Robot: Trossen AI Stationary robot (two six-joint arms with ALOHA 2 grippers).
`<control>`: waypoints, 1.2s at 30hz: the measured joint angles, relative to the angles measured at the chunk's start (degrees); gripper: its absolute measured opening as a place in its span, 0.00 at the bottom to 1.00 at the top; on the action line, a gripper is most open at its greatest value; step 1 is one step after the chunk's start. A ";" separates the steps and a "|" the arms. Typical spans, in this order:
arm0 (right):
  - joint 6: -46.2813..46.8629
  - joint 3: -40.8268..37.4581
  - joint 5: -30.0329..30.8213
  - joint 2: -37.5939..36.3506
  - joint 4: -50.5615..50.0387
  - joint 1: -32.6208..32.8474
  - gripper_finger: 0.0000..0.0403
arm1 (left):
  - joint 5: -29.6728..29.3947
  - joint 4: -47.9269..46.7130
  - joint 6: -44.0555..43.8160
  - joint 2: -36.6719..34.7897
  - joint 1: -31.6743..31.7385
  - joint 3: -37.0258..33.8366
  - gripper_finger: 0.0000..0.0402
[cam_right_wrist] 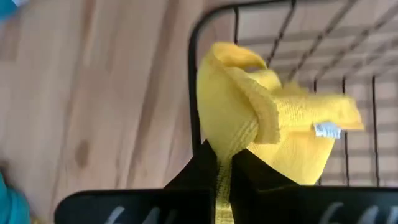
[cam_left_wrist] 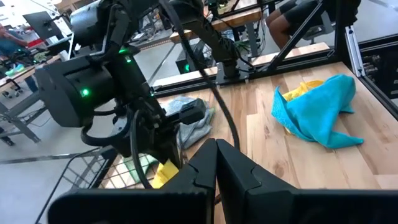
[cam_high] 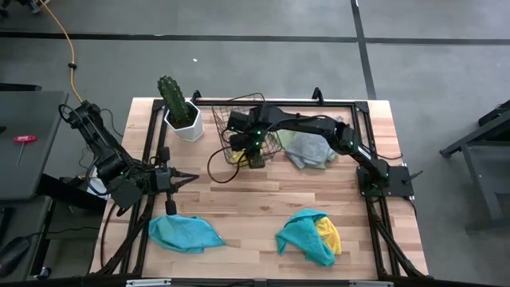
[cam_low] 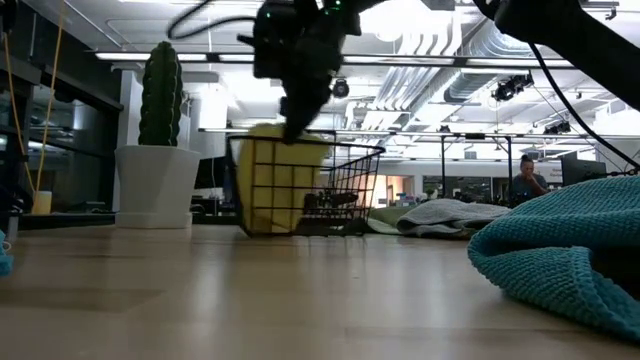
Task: Fold microfiber towels
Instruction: Put the left yellow microfiber cloth into the black wire basket
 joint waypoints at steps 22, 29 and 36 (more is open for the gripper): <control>-8.54 1.88 10.53 -0.42 -5.15 -2.63 0.00 | 1.49 -0.09 -0.21 0.00 0.00 0.00 0.00; -11.78 1.88 10.81 -0.42 -7.01 -4.83 0.00 | 0.72 -0.08 0.11 0.00 0.00 0.00 0.00; -11.80 1.79 12.43 0.36 -5.14 -6.42 0.00 | 0.36 -0.06 -0.21 0.00 -0.02 0.00 0.00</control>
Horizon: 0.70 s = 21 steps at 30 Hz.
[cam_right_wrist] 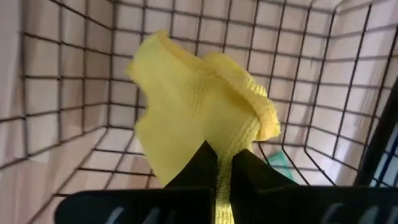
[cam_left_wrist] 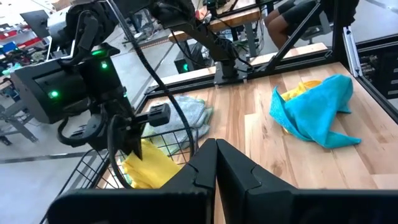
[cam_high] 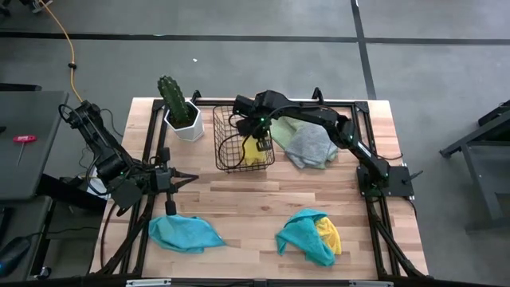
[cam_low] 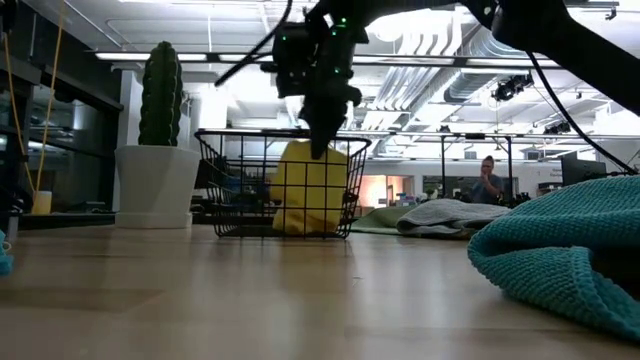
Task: Fold microfiber towels
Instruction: Put the left yellow microfiber cloth into the black wire basket
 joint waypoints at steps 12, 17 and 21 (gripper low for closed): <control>-1.80 0.09 -9.93 -1.79 -7.18 3.99 0.00 | -0.17 -0.03 -0.02 -0.02 0.00 0.02 0.00; -2.50 0.09 -14.57 -2.04 -6.82 3.81 0.00 | -0.19 0.01 -0.15 -0.02 0.00 0.02 0.00; -2.37 -0.03 -7.47 -1.70 -5.54 2.41 0.00 | -0.19 0.02 -0.17 0.00 0.02 0.02 0.00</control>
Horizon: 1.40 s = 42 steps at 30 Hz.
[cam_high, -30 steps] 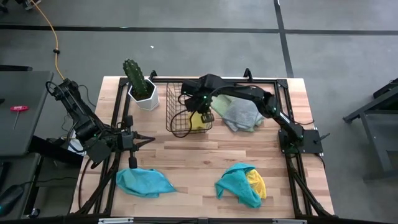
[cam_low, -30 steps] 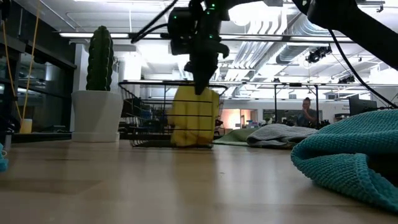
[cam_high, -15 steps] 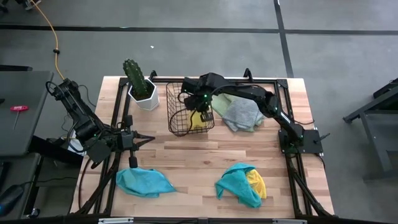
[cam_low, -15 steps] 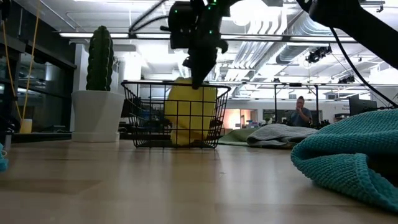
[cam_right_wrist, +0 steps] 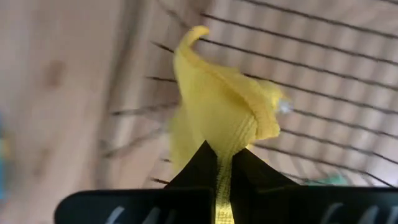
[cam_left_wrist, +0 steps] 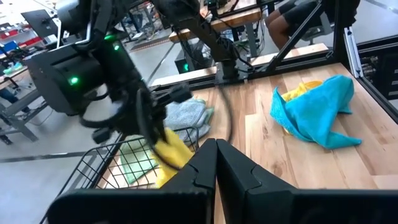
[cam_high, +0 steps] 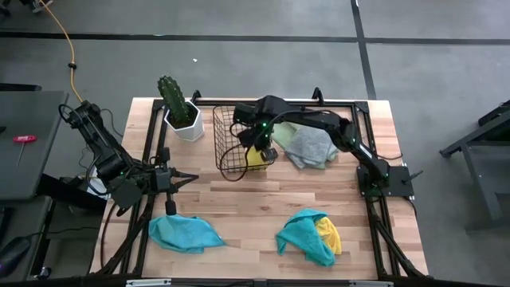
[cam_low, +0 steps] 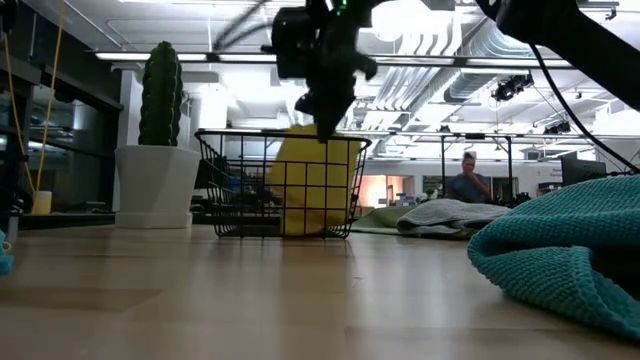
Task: Fold microfiber towels
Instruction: Put the left yellow microfiber cloth into the black wire basket
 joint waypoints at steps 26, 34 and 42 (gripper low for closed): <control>-1.18 -19.46 19.40 0.11 30.45 -6.16 0.04 | 0.83 -0.09 0.15 0.00 -0.02 0.00 0.00; 2.69 -19.48 23.61 0.11 32.92 -6.06 0.14 | 0.87 -0.13 0.15 -0.02 -0.02 0.00 0.00; 3.91 -19.46 29.14 -0.72 34.29 -6.05 0.39 | 0.90 -0.64 0.15 -0.01 -0.02 0.00 0.00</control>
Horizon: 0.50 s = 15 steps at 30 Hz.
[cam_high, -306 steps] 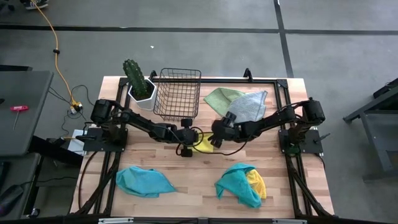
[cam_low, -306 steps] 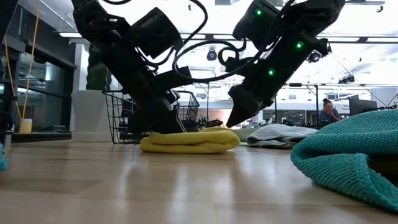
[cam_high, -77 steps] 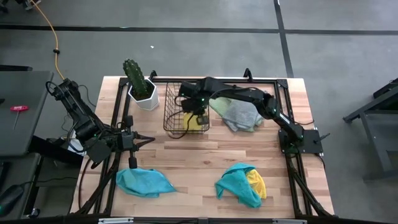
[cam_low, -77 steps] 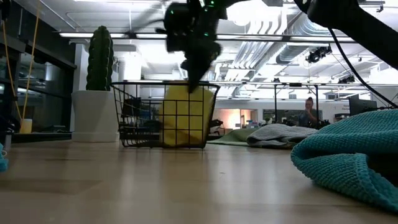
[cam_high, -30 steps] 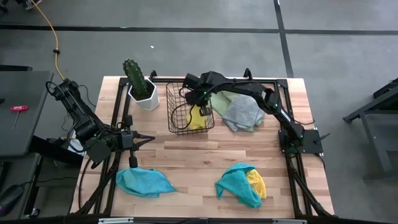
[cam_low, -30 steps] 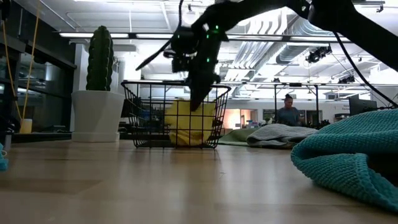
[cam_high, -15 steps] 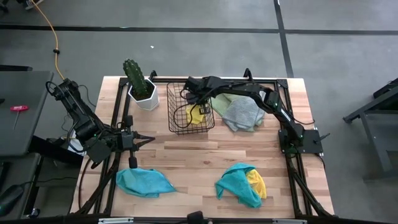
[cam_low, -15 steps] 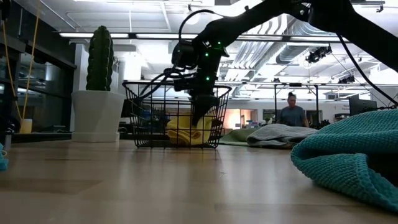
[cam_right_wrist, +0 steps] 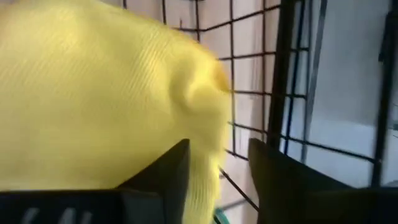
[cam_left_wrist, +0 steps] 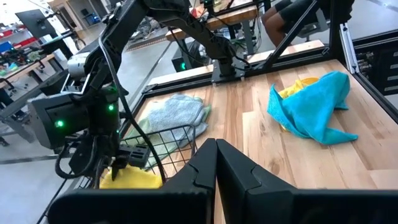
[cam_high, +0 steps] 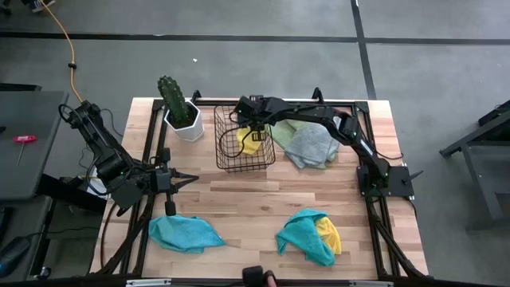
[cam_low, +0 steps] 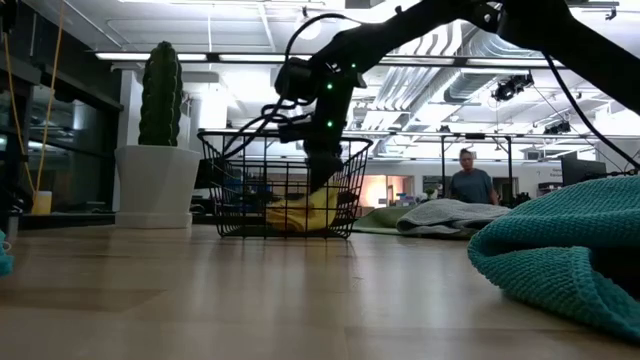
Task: Fold microfiber towels
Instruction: Put the left yellow microfiber cloth into the black wire basket, then adjust the black wire basket
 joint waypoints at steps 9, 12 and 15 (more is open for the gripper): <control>2.57 0.07 -2.56 -6.66 -1.70 0.24 0.50 | 0.02 -0.89 -0.06 -0.01 0.00 0.00 0.00; 7.83 0.06 -10.44 -10.34 -2.68 0.24 0.48 | 0.09 -1.62 -0.15 -0.01 0.00 0.00 0.00; 11.77 -2.25 -19.42 -14.00 -1.27 0.72 0.47 | 0.46 -2.49 -0.63 -0.01 0.00 0.00 0.00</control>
